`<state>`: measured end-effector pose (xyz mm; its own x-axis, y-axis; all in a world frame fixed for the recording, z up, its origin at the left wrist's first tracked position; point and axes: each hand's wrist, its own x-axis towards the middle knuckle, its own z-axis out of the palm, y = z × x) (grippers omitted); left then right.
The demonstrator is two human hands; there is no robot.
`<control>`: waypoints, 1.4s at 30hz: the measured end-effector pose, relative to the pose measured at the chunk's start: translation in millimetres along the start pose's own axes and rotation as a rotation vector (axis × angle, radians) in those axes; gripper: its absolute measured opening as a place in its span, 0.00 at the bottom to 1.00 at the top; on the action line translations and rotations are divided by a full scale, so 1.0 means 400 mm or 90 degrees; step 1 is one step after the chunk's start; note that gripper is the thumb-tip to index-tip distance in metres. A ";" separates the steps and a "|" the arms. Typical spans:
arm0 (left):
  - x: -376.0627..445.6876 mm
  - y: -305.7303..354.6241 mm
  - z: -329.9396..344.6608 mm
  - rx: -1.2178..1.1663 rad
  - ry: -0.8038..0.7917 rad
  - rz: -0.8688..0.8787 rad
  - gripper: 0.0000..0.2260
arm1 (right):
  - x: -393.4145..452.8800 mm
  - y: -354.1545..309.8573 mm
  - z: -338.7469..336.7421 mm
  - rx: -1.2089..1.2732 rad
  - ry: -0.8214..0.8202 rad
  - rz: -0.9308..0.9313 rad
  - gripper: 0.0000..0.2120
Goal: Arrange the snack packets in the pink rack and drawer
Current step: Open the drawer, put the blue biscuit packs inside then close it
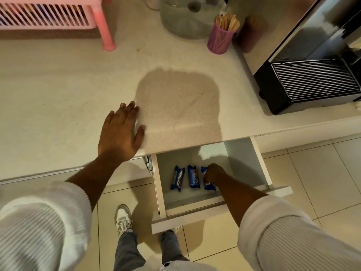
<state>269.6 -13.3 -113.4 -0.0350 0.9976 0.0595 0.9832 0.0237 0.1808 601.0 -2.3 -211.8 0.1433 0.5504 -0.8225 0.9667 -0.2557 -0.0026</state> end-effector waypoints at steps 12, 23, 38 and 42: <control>-0.002 0.009 -0.017 -0.054 0.005 -0.013 0.26 | -0.054 -0.011 -0.012 0.115 0.157 0.024 0.18; -0.026 0.011 -0.016 -0.070 -0.030 0.012 0.27 | -0.284 0.037 0.040 0.427 0.265 -0.172 0.10; -0.302 0.312 -0.025 -0.287 -0.271 0.343 0.17 | -0.443 0.194 0.041 0.184 0.199 -0.350 0.15; -0.320 0.316 -0.002 -0.253 -0.345 0.363 0.22 | -0.445 0.184 0.049 0.192 0.252 -0.357 0.12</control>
<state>398.1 -138.0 -97.5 0.6308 0.7468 -0.2107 0.6864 -0.4104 0.6003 642.4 -134.8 -76.9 -0.2327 0.8926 -0.3862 0.8253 -0.0288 -0.5639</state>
